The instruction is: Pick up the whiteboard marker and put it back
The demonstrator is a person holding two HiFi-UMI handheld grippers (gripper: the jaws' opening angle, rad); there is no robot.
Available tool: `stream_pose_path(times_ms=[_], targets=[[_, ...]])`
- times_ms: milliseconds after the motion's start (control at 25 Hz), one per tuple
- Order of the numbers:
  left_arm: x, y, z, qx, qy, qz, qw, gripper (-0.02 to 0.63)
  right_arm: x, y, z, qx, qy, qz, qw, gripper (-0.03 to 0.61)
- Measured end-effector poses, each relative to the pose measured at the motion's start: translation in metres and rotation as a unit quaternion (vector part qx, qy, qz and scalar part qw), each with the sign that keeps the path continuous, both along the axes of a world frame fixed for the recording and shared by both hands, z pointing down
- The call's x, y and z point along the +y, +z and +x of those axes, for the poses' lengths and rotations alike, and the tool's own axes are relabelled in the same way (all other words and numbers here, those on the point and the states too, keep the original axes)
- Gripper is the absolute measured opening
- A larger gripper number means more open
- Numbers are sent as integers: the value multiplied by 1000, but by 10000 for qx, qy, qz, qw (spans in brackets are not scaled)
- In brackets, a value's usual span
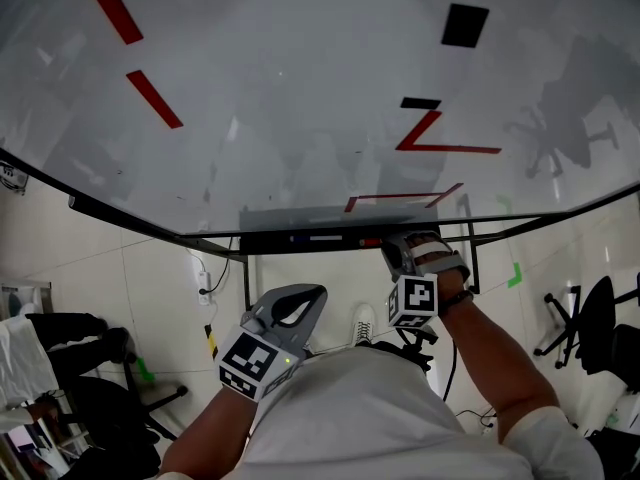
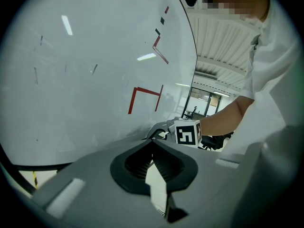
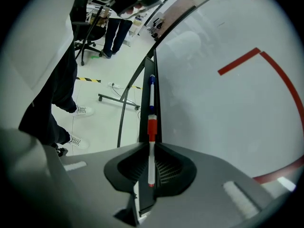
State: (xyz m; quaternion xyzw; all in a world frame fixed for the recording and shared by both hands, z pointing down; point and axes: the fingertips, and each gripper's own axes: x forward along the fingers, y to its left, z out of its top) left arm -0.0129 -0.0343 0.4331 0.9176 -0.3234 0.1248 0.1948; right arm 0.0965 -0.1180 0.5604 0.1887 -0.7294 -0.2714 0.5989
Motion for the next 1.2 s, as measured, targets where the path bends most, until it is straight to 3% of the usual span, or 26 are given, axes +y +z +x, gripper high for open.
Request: stream_pose_path(times_ms=[840, 1000, 1200], targets=[[8, 1, 2, -14, 42, -129, 9999, 17, -17, 11, -4, 144, 71, 20, 9999, 40], [8, -1, 4, 40, 54, -95, 9999, 17, -16, 12, -3, 67, 162, -102, 9998, 78], [8, -3, 4, 49, 49, -56, 10000, 17, -11, 9, -3, -20, 183, -175, 9997, 78]])
